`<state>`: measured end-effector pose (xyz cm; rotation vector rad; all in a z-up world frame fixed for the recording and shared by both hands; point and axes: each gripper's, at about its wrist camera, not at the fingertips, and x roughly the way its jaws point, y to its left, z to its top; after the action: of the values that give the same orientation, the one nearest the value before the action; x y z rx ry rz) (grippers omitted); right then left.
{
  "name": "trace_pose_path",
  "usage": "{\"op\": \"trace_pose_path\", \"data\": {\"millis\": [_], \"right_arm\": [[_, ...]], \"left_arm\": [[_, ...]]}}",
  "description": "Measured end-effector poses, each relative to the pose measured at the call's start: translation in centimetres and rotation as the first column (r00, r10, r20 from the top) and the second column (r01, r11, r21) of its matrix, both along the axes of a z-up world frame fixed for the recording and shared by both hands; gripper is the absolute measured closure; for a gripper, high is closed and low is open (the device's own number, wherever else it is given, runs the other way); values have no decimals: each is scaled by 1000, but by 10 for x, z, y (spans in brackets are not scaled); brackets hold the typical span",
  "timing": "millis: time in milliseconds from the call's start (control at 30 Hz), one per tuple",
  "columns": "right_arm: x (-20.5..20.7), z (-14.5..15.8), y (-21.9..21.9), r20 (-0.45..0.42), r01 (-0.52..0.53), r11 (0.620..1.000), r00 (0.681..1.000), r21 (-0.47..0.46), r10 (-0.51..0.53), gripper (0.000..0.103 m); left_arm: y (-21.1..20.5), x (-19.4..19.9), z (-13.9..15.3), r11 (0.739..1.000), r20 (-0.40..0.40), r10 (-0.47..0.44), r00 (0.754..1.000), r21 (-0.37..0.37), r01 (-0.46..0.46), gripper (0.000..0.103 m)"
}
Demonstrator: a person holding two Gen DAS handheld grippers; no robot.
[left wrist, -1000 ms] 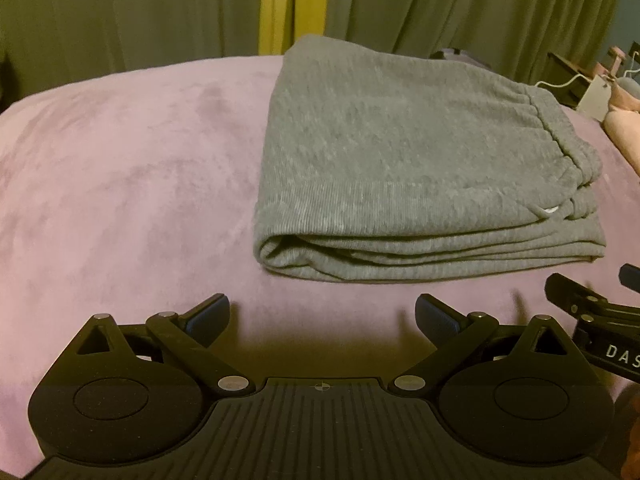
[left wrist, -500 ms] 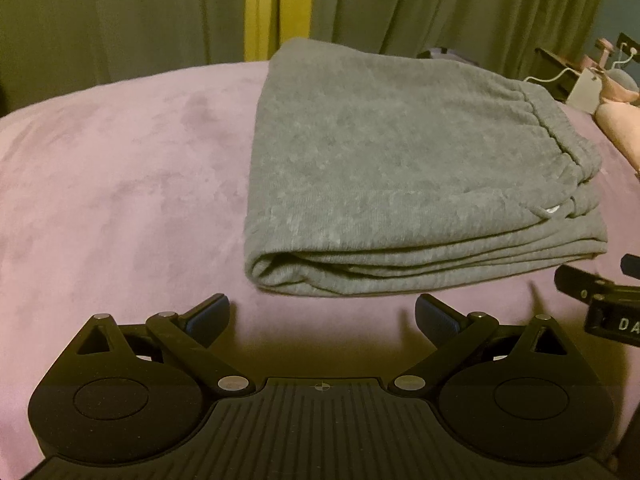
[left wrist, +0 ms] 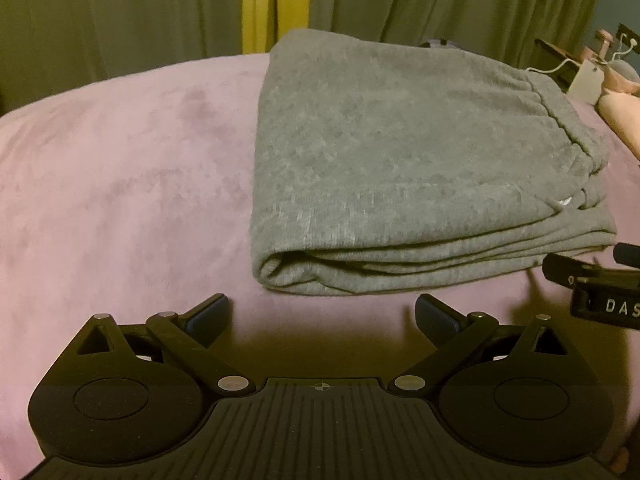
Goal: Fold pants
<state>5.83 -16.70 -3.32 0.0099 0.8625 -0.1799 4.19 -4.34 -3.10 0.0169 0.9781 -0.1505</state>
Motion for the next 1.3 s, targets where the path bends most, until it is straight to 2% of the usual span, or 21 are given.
{"op": "trace_pose_path", "data": {"millis": [233,433,733,967,1133,1300], "right_arm": [[1,-10,4,-49,-3,1000,999,-7,2,4],[-3,-13,4,-68,-10,999,998,-36,8,4],[4,-15,3,-69,12,1000,998,-15,-13,4],[5,-23,3,-68,8,1000,998,-6,-8,4],[3,-29,-6,-52,26,998,998,57,-23,4],[3,-33,-6,-37,-4,999,999,44,6,4]], "left_arm": [[7,3,-1,999,-11,30,999,-28,-31,1],[8,4,-4,999,-18,32,999,-18,-32,1],[3,3,-6,1000,-15,21,1000,6,-21,1],[2,-2,-6,999,-22,52,998,11,-52,1],[0,-2,-6,998,-27,62,998,28,-61,1],[-4,-1,-7,997,-33,65,997,55,-63,1]]}}
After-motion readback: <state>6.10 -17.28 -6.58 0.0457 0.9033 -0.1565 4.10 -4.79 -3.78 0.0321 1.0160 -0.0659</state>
